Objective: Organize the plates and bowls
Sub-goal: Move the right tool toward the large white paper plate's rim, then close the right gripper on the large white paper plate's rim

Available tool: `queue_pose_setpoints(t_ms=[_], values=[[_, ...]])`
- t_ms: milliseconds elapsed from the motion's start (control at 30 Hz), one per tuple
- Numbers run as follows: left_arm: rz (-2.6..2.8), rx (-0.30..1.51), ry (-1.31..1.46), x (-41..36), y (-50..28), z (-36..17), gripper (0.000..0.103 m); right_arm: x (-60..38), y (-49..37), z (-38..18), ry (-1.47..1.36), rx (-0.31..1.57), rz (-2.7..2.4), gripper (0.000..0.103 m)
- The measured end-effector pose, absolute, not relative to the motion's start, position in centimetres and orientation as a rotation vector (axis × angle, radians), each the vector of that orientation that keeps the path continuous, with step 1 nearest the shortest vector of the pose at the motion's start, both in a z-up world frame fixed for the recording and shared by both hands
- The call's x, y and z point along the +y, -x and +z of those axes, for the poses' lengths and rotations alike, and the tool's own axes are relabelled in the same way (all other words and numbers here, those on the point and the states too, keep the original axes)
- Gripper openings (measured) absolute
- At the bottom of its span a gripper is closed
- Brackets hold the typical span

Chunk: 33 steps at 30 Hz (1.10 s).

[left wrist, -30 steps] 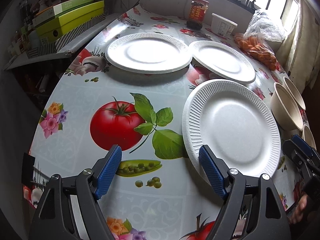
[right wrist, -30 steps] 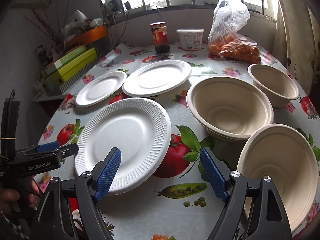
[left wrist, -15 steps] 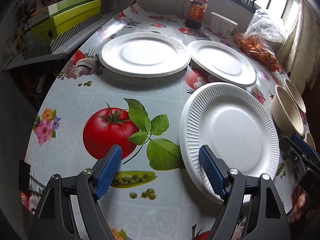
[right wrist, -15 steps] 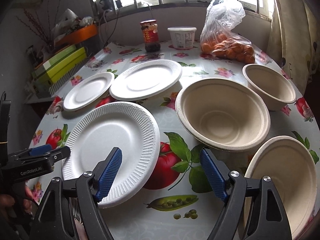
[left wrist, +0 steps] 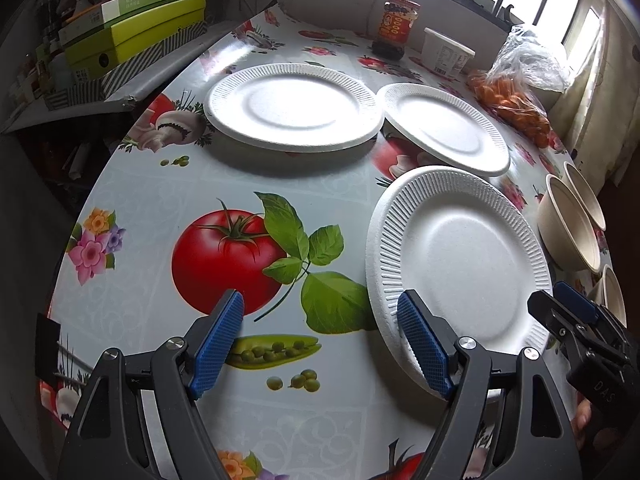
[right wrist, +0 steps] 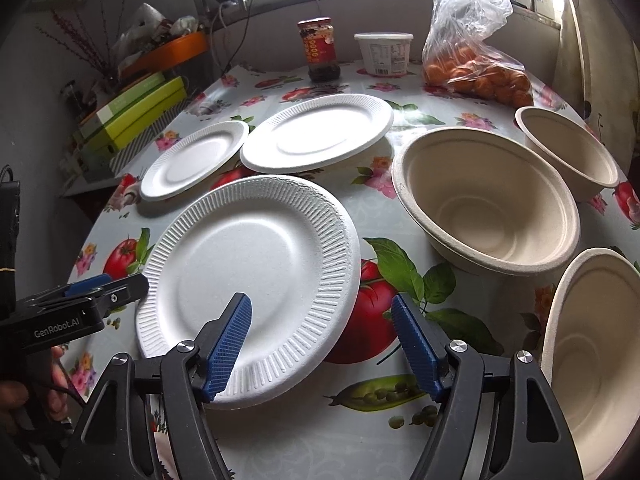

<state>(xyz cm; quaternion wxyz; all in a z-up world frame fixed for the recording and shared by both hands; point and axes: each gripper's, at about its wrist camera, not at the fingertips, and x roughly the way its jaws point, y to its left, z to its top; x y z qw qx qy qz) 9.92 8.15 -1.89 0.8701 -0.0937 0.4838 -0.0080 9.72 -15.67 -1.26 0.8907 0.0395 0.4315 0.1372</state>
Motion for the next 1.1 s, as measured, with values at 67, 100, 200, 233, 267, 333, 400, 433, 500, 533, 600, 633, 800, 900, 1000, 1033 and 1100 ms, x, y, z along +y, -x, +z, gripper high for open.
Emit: queue_pose_setpoints(t_ms=[67,100,200,233,267,333,400,433,500,533,600,633,800,900,1000,1033,1100], values=[[-0.025,1.010,0.204,8.1,-10.0,-1.9,0.079,-15.8,-9.8,-1.5,-0.092,0.901,0.285,0.070],[-0.029,1.009,0.208,8.0,-10.1,-1.9,0.076,-15.9,-9.9,-1.6,-0.099,0.908,0.286,0.068],[-0.042,1.009,0.212,7.7,-10.1,-1.8,0.075,-16.2,-10.1,-1.9,-0.128,0.923,0.289,0.059],[-0.050,1.007,0.217,7.7,-10.2,-1.8,0.075,-16.3,-10.1,-1.9,-0.131,0.922,0.289,0.057],[-0.054,1.006,0.221,7.7,-10.1,-1.8,0.075,-16.3,-10.1,-1.8,-0.133,0.921,0.290,0.055],[-0.065,1.003,0.231,7.7,-10.2,-1.8,0.069,-16.2,-10.1,-1.9,-0.138,0.924,0.296,0.052],[-0.075,1.004,0.238,7.6,-10.2,-1.7,0.057,-16.2,-10.1,-1.9,-0.140,0.923,0.297,0.047],[-0.080,1.004,0.241,7.6,-10.3,-1.7,0.057,-16.2,-10.2,-1.9,-0.143,0.924,0.299,0.042],[-0.088,1.005,0.245,7.5,-10.3,-1.7,0.055,-16.3,-10.2,-1.9,-0.144,0.925,0.296,0.036],[-0.094,1.005,0.247,7.4,-10.3,-1.7,0.054,-16.3,-10.2,-1.9,-0.145,0.925,0.294,0.035],[-0.101,1.006,0.249,7.3,-10.3,-1.7,0.048,-16.4,-10.2,-1.9,-0.149,0.924,0.294,0.034],[-0.102,1.007,0.246,7.2,-10.3,-1.7,0.048,-16.4,-10.3,-1.9,-0.149,0.924,0.294,0.033],[-0.112,1.011,0.252,7.1,-10.5,-1.8,0.034,-16.4,-10.3,-1.9,-0.150,0.924,0.296,0.030],[-0.114,1.010,0.251,6.9,-10.5,-1.8,0.034,-16.4,-10.2,-1.9,-0.151,0.924,0.295,0.029],[-0.116,1.009,0.251,6.9,-10.5,-1.8,0.034,-16.4,-10.2,-1.9,-0.150,0.923,0.295,0.029],[-0.117,1.009,0.253,6.9,-10.5,-1.8,0.033,-16.4,-10.2,-1.9,-0.150,0.923,0.295,0.029],[-0.130,1.010,0.266,6.9,-10.5,-1.9,0.027,-16.4,-10.2,-1.9,-0.150,0.923,0.295,0.028]])
